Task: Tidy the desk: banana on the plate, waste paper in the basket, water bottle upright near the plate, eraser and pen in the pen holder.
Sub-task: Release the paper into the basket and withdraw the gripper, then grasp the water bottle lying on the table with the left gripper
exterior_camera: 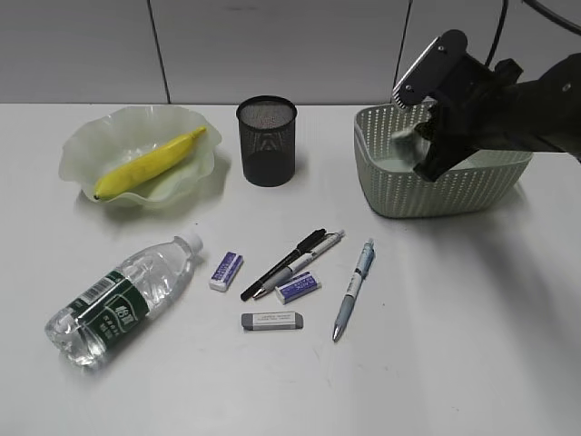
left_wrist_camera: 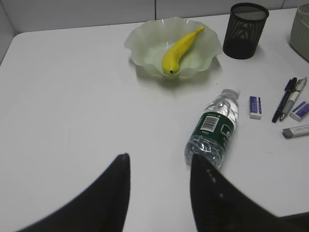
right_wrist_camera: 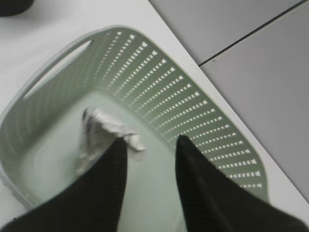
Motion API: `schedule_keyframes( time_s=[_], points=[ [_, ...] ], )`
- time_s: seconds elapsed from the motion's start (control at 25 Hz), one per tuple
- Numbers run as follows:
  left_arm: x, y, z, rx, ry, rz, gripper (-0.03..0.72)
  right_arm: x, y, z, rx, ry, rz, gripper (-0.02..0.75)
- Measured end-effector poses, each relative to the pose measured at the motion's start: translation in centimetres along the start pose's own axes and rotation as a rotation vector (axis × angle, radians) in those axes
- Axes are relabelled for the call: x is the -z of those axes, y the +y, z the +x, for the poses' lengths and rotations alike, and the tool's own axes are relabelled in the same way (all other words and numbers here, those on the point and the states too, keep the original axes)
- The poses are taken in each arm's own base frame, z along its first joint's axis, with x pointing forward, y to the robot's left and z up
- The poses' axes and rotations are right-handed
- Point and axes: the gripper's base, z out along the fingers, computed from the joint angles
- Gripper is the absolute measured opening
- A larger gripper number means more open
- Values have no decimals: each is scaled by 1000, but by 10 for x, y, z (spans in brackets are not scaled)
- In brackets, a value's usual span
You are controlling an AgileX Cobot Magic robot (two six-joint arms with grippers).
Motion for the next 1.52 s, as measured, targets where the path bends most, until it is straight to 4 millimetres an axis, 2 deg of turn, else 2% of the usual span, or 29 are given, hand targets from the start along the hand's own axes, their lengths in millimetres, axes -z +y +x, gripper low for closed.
schedule_keyframes(
  time_s=[0.08,0.12,0.28,0.44,0.56,0.64,0.72,0.8,0.92,1.16,1.24,1.36,1.52],
  points=[
    [0,0,0,0,0,0,309,2,-2,-1,-24,-1,9,417],
    [0,0,0,0,0,0,309,4,-4,-3,-39,-4,13,449],
    [0,0,0,0,0,0,309,32,-19,-19,-179,-53,19,491],
    [0,0,0,0,0,0,309,93,-37,-46,-286,-189,-55,497],
    [0,0,0,0,0,-1,309,146,-41,-49,-384,-281,-95,498],
    [0,0,0,0,0,-1,309,177,-42,-39,-487,-320,-95,498],
    [0,0,0,0,0,-1,309,198,-38,-21,-573,-320,-98,498],
    [0,0,0,0,0,-1,309,217,-30,-1,-581,-302,-109,497],
    [0,0,0,0,0,-1,309,239,-20,23,-559,-208,-146,498],
    [0,0,0,0,0,-1,309,268,-7,63,-638,213,-163,498],
    [0,0,0,0,0,-1,309,282,0,71,-655,293,-190,498],
    [0,0,0,0,0,-1,309,305,9,82,-667,317,-195,498],
    [0,0,0,0,0,-1,309,333,26,100,-675,234,-159,498]
  ],
)
